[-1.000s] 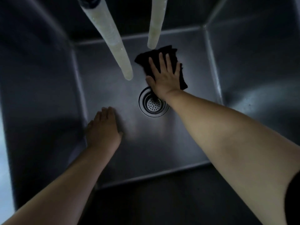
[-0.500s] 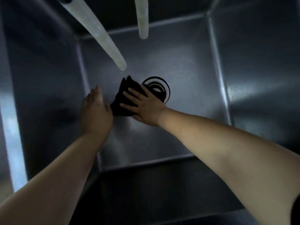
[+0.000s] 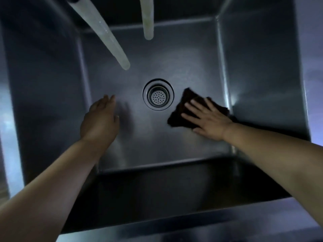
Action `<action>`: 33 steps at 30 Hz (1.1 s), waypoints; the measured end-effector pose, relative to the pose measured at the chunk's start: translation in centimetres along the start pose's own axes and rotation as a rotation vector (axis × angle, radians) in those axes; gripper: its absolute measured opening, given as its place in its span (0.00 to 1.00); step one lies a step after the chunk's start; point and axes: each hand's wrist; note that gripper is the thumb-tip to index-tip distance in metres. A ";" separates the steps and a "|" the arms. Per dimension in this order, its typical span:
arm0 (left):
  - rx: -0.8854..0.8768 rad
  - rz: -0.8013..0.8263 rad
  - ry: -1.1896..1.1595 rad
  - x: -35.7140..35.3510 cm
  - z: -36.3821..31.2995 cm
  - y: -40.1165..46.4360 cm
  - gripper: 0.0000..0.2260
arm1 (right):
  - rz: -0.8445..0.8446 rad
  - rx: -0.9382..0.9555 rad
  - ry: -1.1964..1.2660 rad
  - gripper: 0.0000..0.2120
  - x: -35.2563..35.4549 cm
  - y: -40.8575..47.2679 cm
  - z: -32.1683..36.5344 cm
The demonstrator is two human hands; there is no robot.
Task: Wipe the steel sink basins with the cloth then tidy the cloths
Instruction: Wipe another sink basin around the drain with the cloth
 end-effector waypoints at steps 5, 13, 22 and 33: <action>0.013 -0.055 0.035 2.0 2.1 -0.3 0.26 | 0.057 -0.058 -0.010 0.34 0.1 0.6 2.4; 0.100 -0.072 -0.018 2.8 3.1 -0.1 0.26 | -0.101 0.320 -0.009 0.27 2.8 12.2 13.9; 0.086 -0.031 -0.025 1.9 2.7 0.5 0.26 | 0.068 0.587 -0.034 0.24 4.4 15.0 19.1; -0.102 0.214 0.082 -1.3 -4.2 -1.4 0.26 | 0.371 0.386 0.071 0.29 3.2 -0.9 4.6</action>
Point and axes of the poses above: each hand's wrist, its own y-axis towards the middle knuckle, its own x-axis out of the back of the hand, z = x × y, and after that the axes turned 9 degrees about x, right-handed
